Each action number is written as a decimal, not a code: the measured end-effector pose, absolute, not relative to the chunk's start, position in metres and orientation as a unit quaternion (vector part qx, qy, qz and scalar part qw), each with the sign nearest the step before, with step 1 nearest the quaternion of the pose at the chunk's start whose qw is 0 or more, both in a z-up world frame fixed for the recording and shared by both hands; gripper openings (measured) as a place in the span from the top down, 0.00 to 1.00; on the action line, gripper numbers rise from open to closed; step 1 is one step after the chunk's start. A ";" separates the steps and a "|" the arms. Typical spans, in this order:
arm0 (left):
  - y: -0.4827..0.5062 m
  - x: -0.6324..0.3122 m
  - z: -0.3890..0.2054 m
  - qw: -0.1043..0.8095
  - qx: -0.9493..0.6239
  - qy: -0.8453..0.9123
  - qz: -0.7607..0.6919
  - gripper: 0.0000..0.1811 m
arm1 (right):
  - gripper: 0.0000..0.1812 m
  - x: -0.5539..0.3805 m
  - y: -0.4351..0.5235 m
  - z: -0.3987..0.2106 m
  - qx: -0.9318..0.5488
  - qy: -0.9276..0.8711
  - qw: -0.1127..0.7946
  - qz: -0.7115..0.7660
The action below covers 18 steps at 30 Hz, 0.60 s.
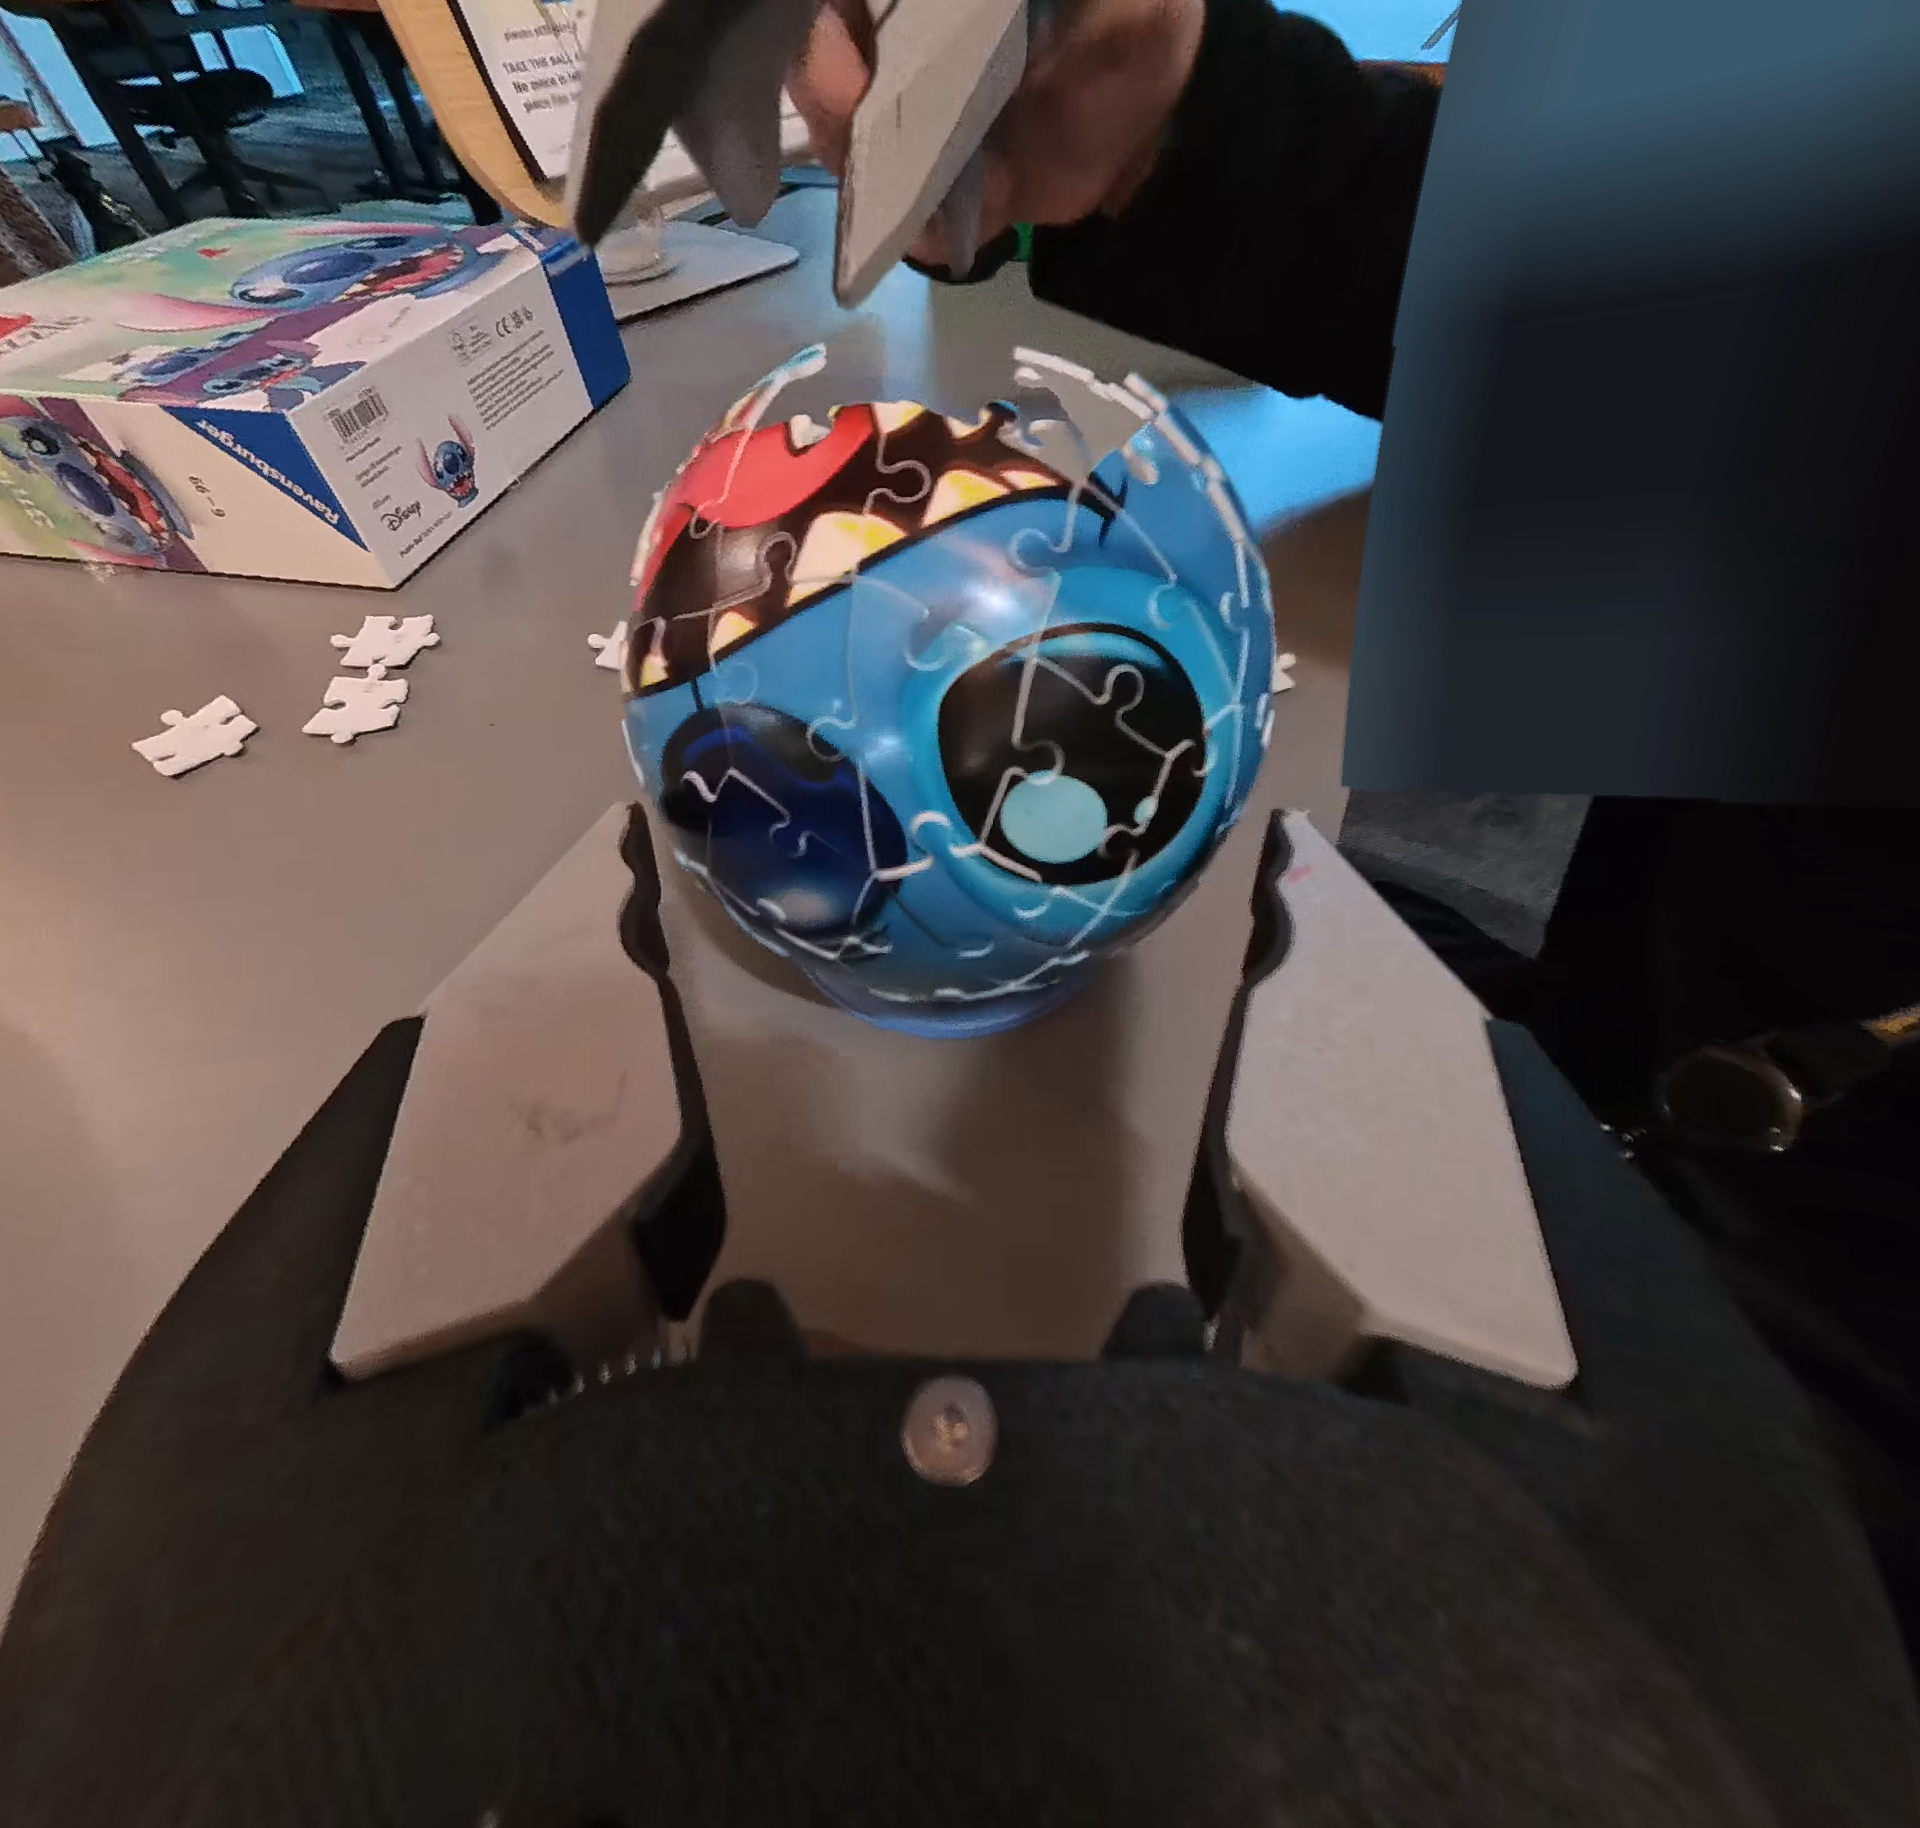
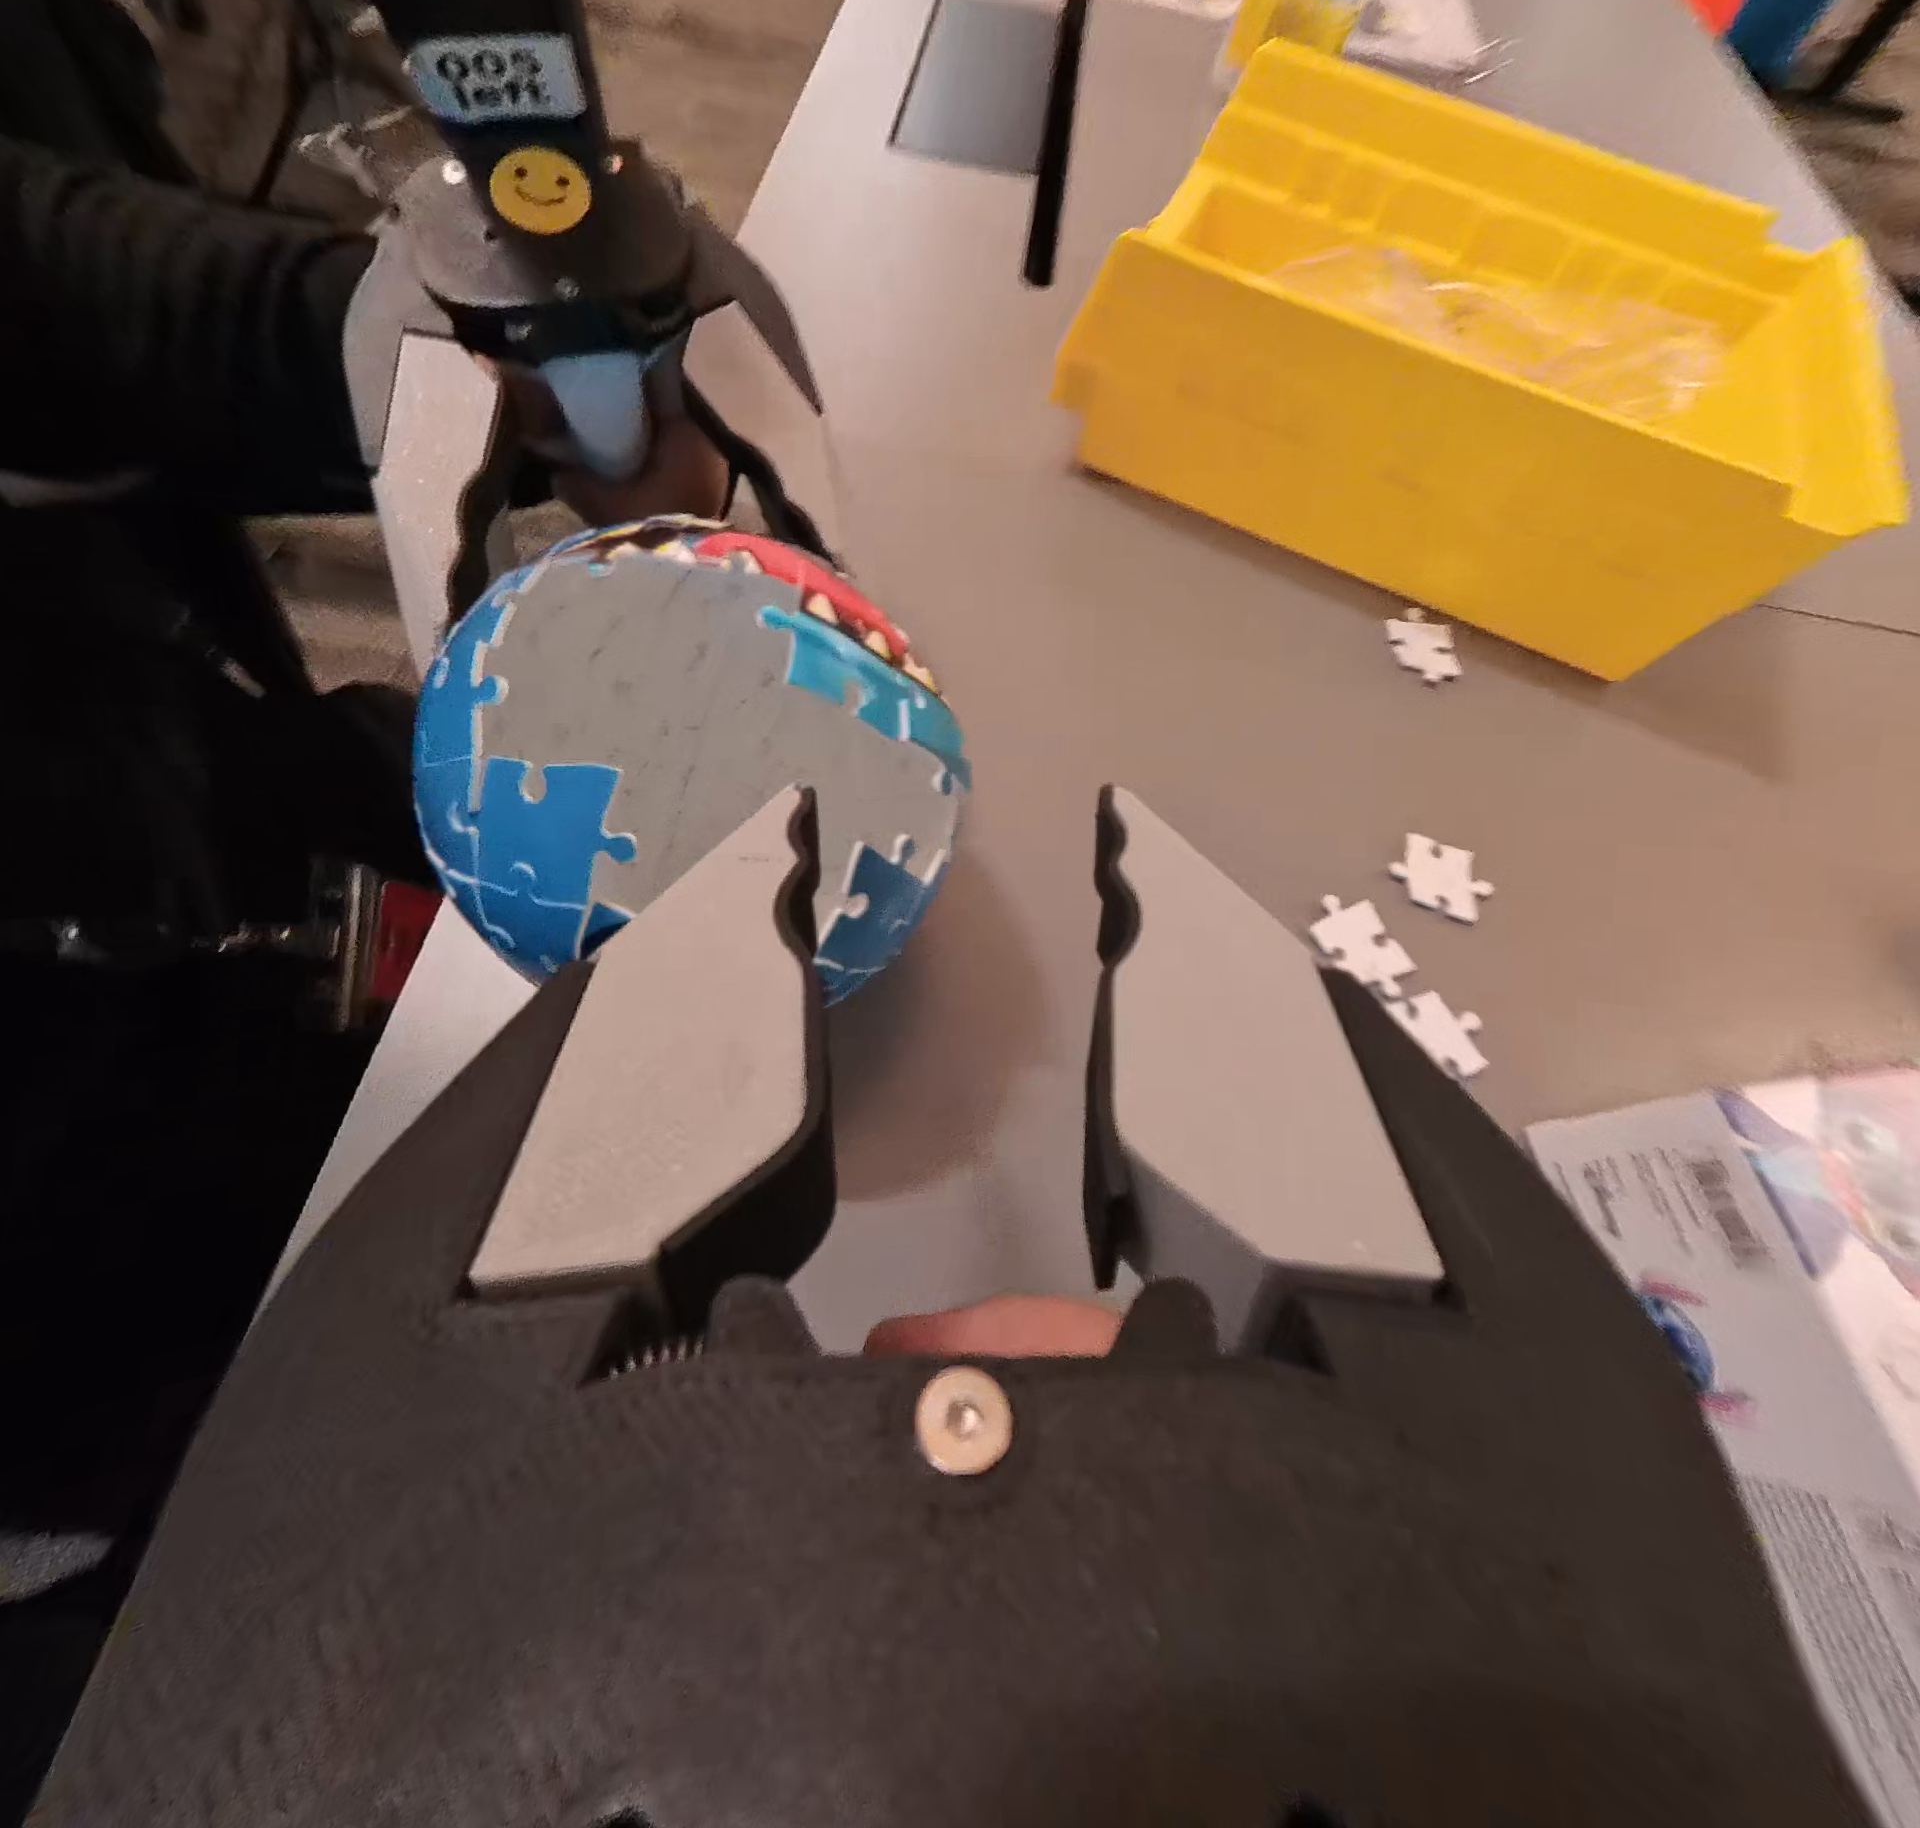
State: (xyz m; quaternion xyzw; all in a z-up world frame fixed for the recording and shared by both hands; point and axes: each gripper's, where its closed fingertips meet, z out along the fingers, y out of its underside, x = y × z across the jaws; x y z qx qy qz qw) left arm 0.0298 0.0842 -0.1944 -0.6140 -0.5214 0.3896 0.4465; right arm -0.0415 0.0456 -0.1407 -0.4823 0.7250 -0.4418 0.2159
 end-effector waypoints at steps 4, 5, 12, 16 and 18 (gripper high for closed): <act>0.083 0.025 -0.194 0.422 -0.604 -0.530 0.421 0.38 | 0.73 -0.032 0.039 -0.155 -0.514 0.718 0.204 -0.423; 0.084 0.024 -0.193 0.417 -0.602 -0.529 0.429 0.38 | 0.73 -0.030 0.038 -0.157 -0.516 0.717 0.211 -0.419; 0.088 0.022 -0.193 0.390 -0.600 -0.532 0.452 0.35 | 0.76 -0.017 0.033 -0.166 -0.549 0.698 0.216 -0.406; 0.086 0.021 -0.194 0.377 -0.600 -0.533 0.462 0.37 | 0.81 -0.013 0.035 -0.174 -0.572 0.690 0.203 -0.394; 0.086 0.020 -0.193 0.375 -0.600 -0.532 0.465 0.37 | 0.83 -0.012 0.034 -0.178 -0.577 0.690 0.195 -0.390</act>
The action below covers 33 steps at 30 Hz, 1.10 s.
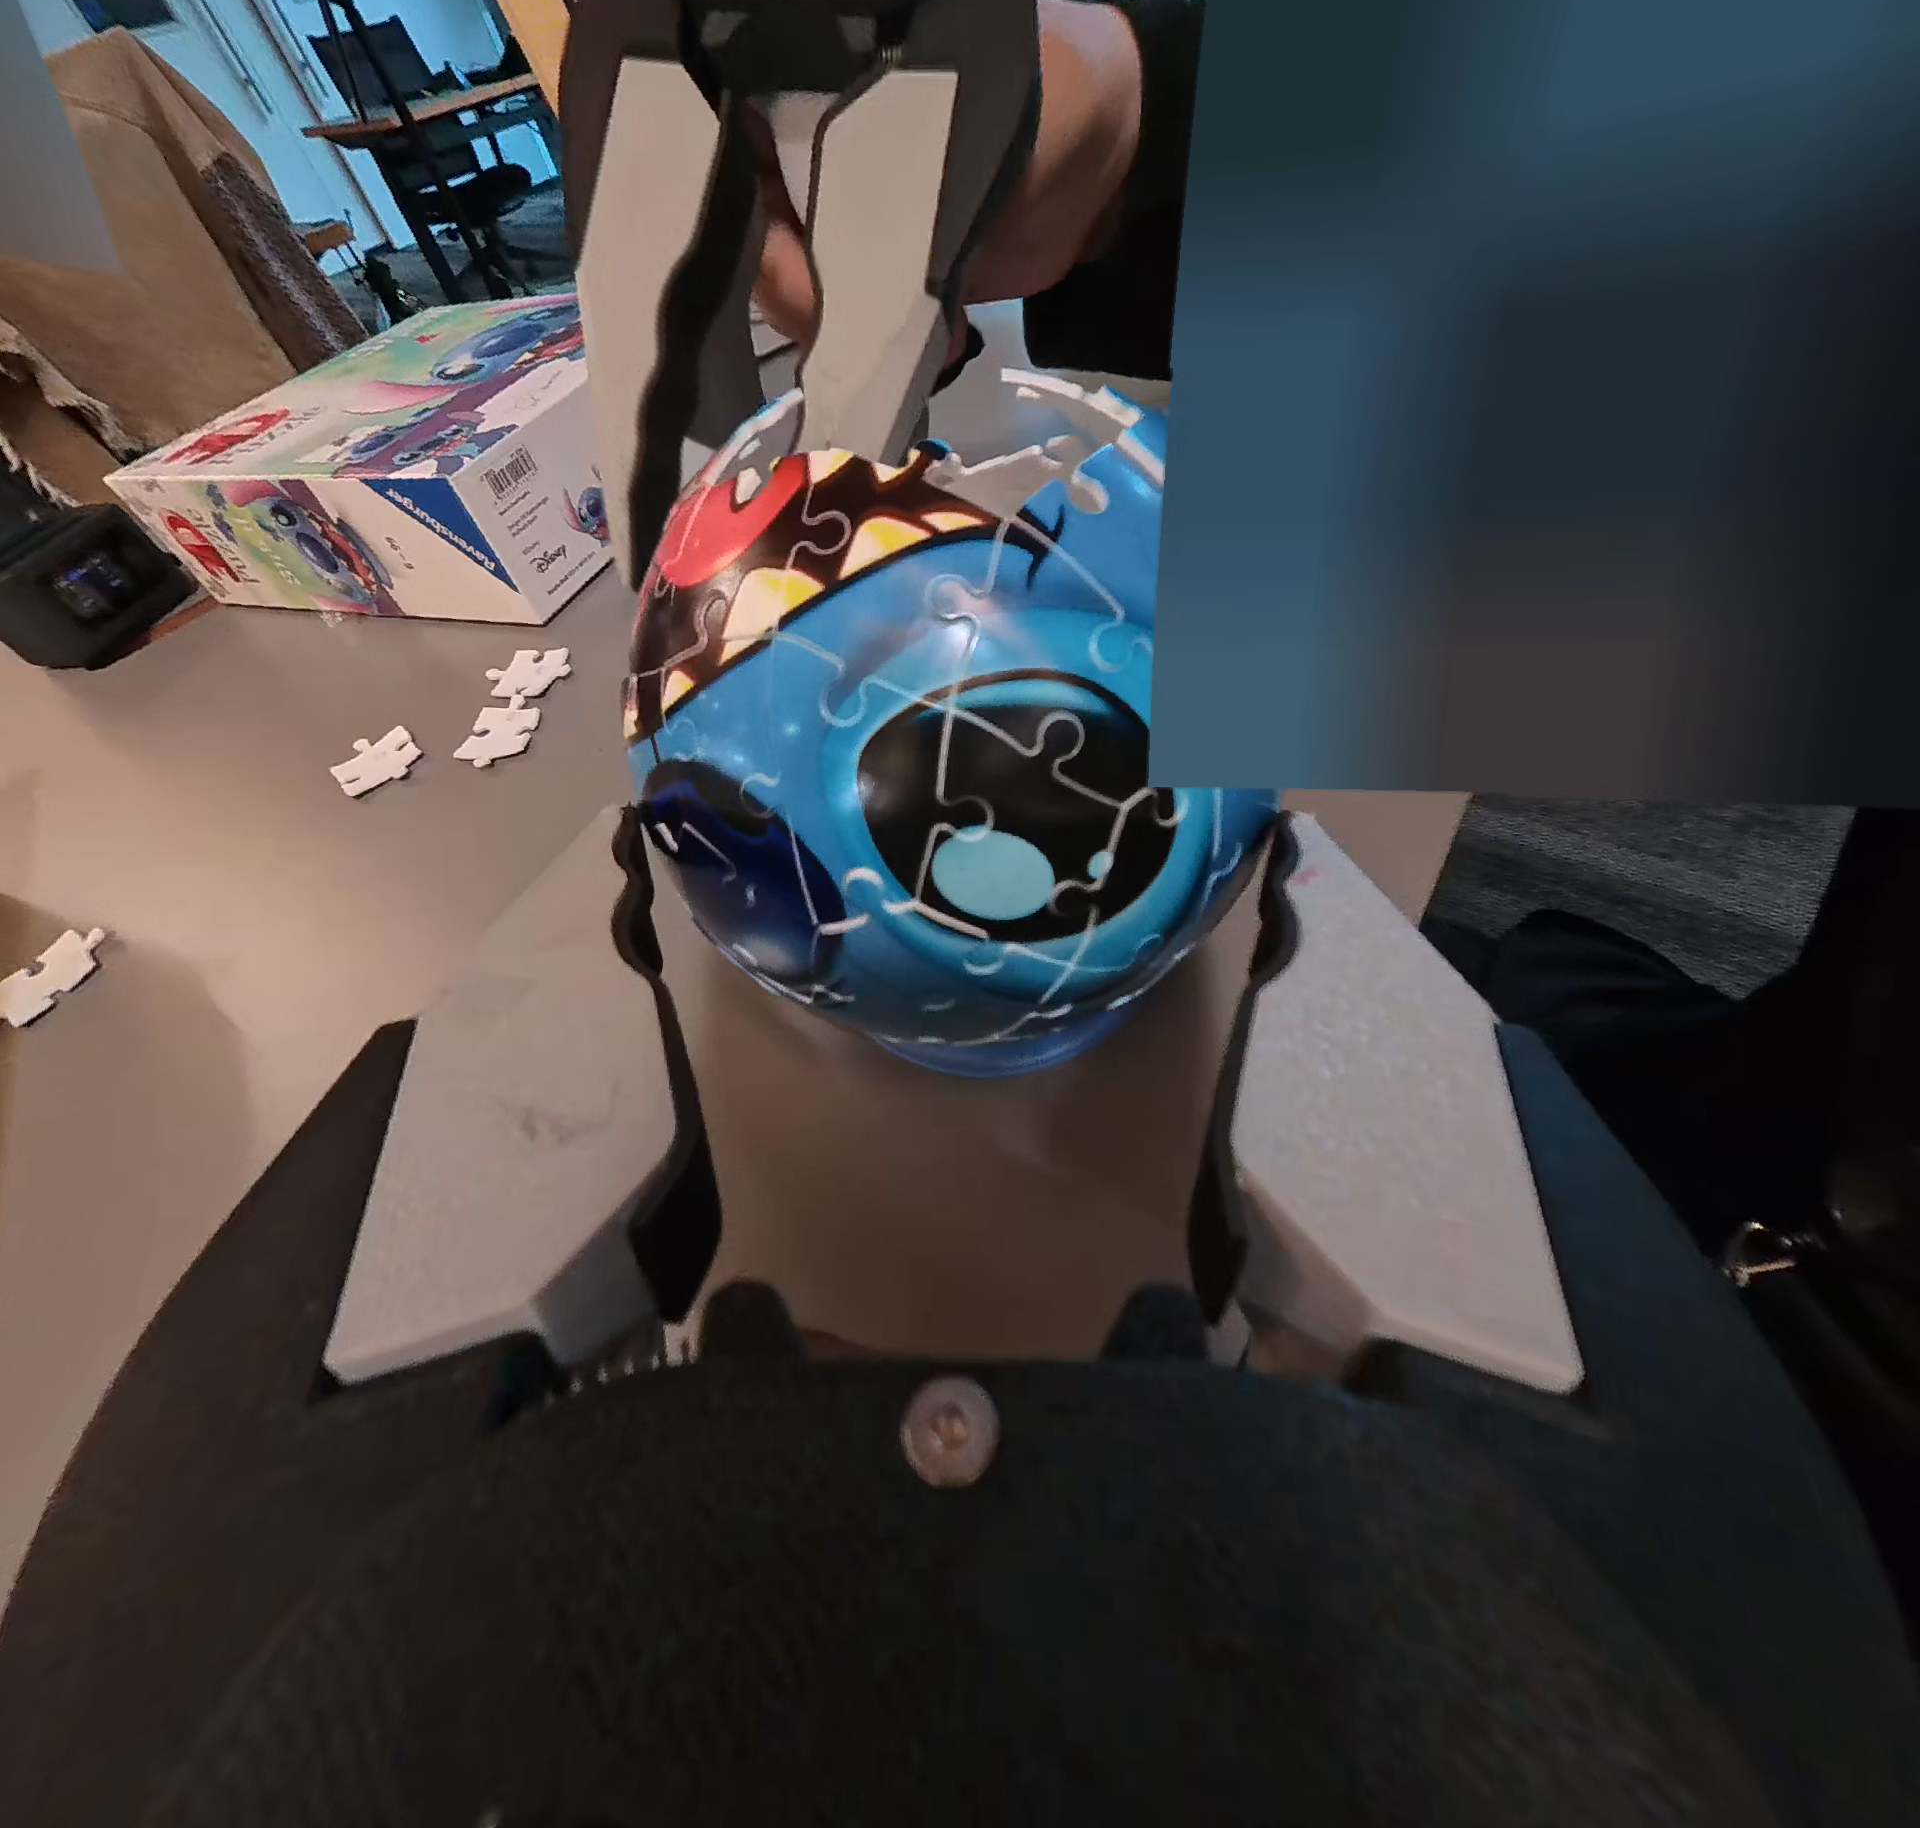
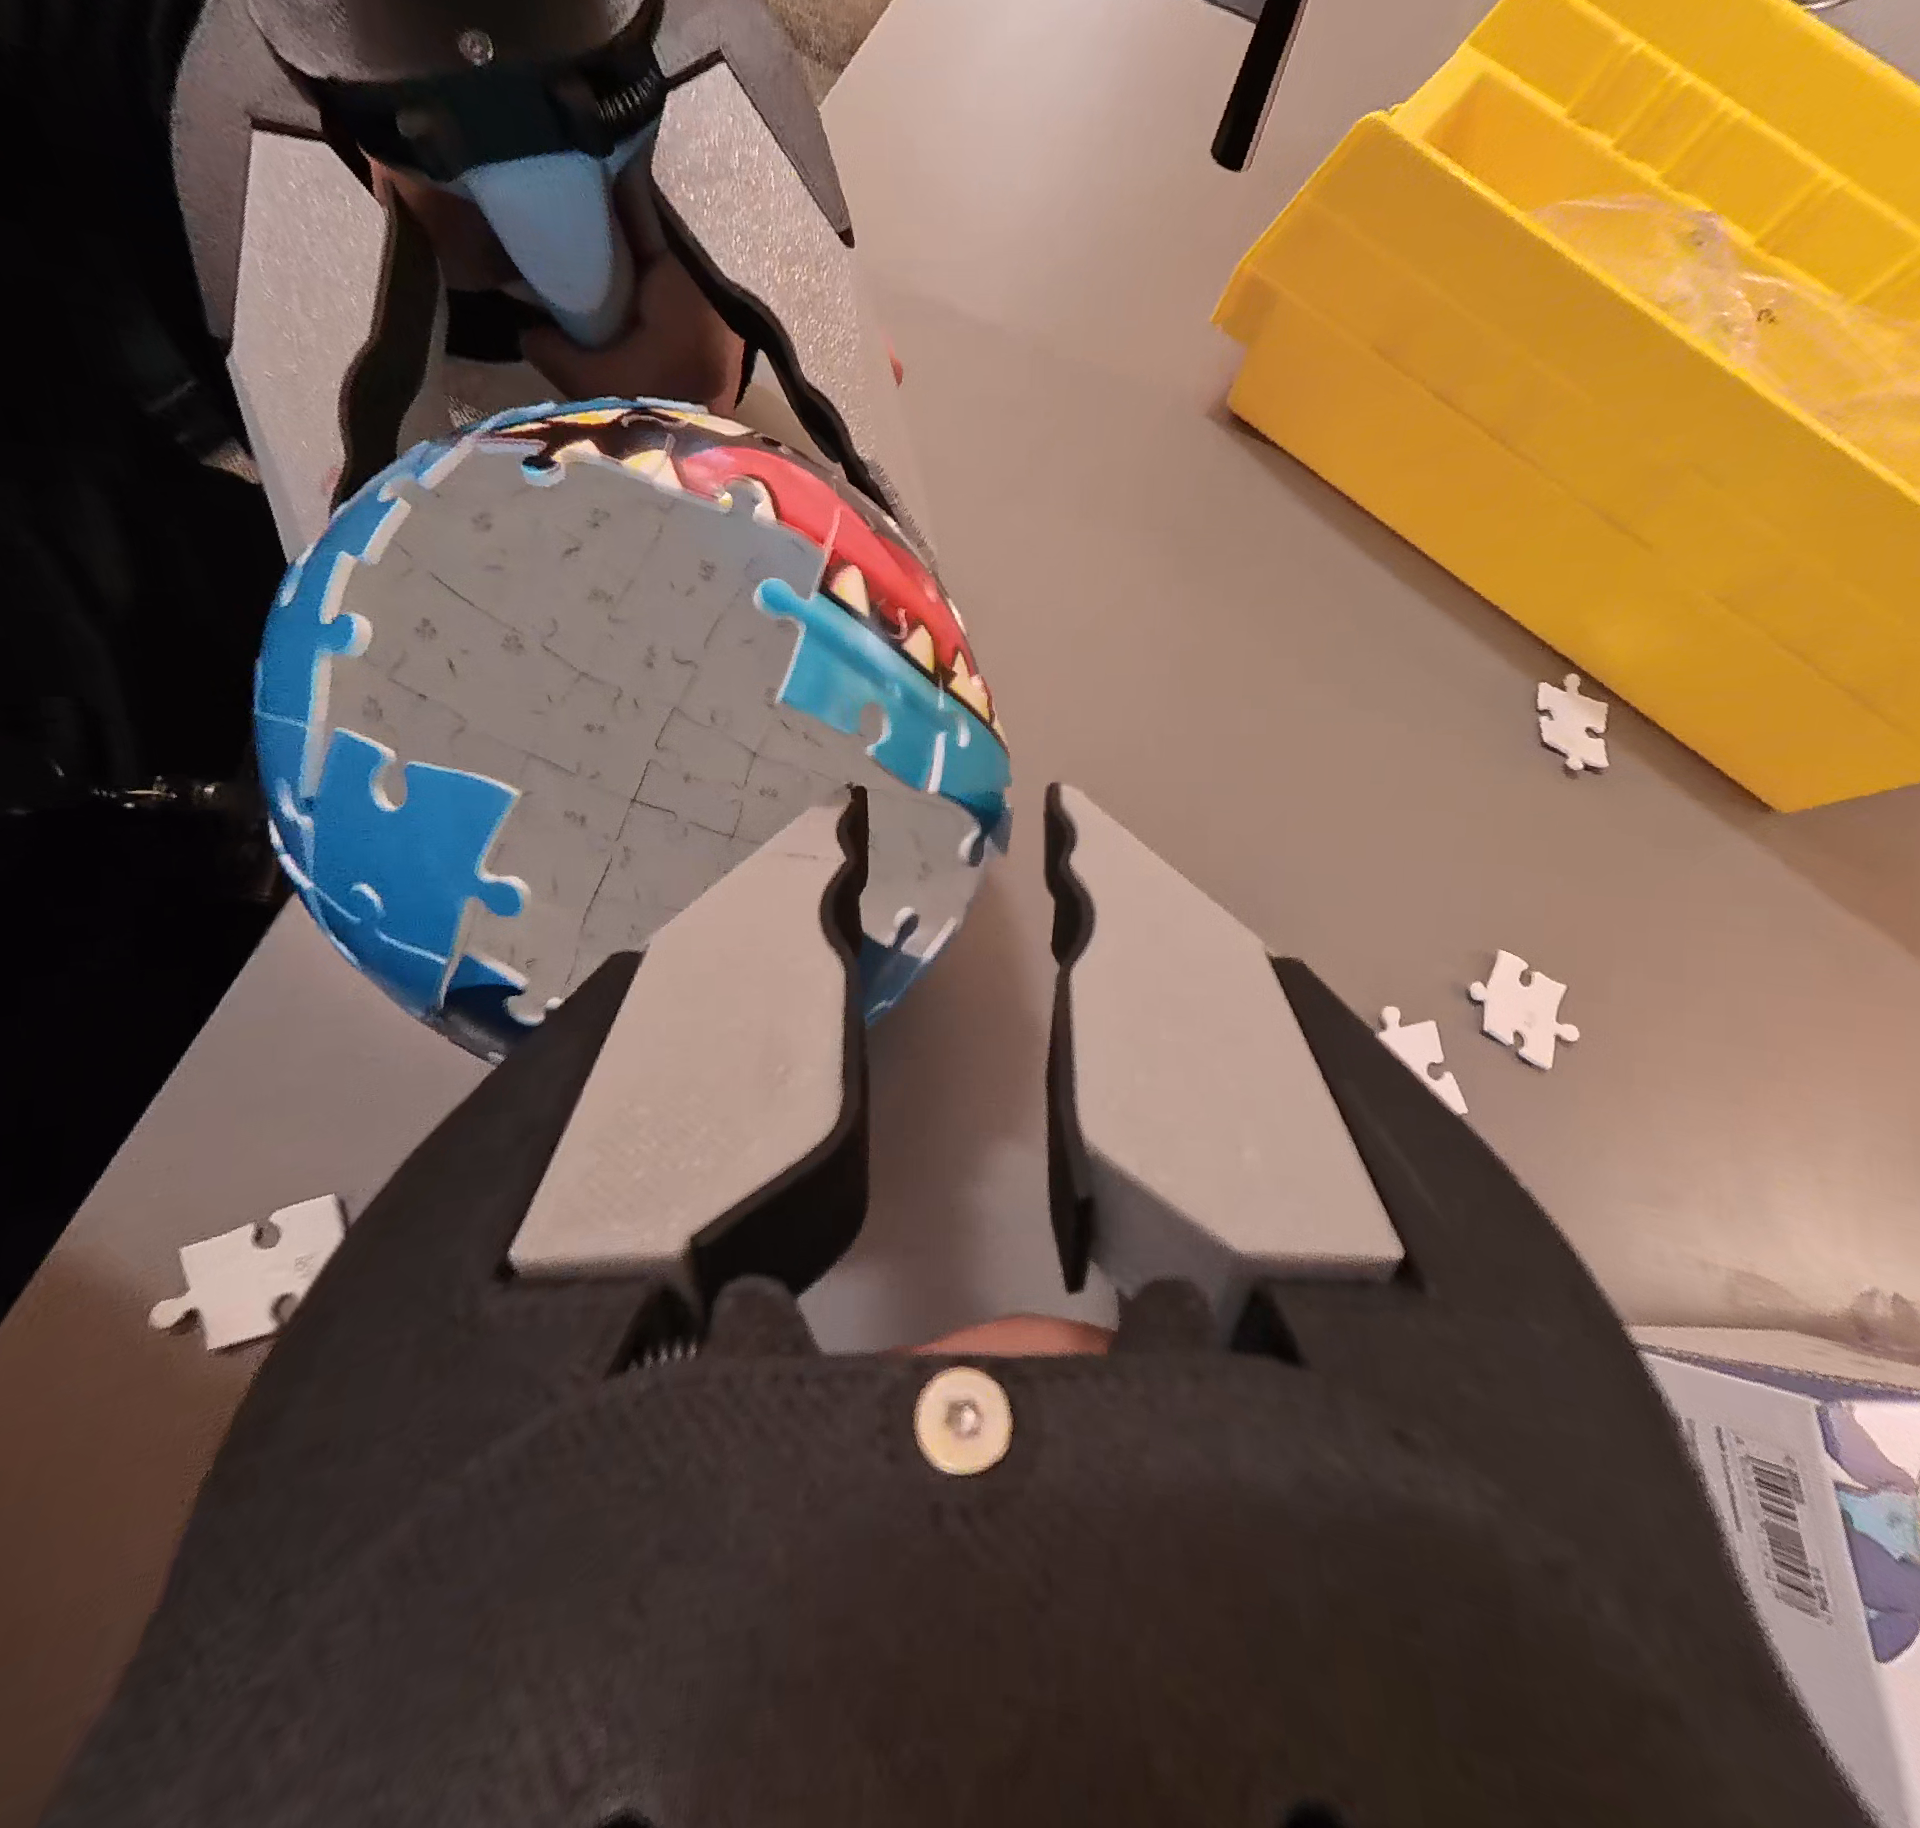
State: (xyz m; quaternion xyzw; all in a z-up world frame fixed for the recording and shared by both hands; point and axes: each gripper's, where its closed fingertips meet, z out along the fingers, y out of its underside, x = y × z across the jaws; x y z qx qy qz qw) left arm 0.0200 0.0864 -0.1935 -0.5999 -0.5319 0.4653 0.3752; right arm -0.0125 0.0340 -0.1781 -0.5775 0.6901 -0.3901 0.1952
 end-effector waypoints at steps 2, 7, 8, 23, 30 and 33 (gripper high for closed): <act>0.086 0.019 -0.193 0.374 -0.599 -0.533 0.466 0.37 | 0.84 -0.011 0.033 -0.177 -0.577 0.687 0.194 -0.397; 0.086 0.019 -0.193 0.372 -0.597 -0.532 0.471 0.37 | 0.90 -0.010 0.033 -0.175 -0.577 0.681 0.193 -0.409; 0.086 0.019 -0.193 0.372 -0.597 -0.532 0.471 0.37 | 0.90 -0.010 0.033 -0.175 -0.576 0.682 0.194 -0.407; 0.083 0.019 -0.192 0.370 -0.592 -0.535 0.476 0.36 | 0.94 -0.009 0.026 -0.176 -0.577 0.691 0.169 -0.401; 0.083 0.019 -0.191 0.370 -0.591 -0.534 0.477 0.36 | 0.94 -0.007 0.026 -0.175 -0.573 0.693 0.173 -0.403; 0.083 0.019 -0.191 0.370 -0.592 -0.534 0.477 0.36 | 0.93 -0.005 0.027 -0.174 -0.576 0.688 0.173 -0.405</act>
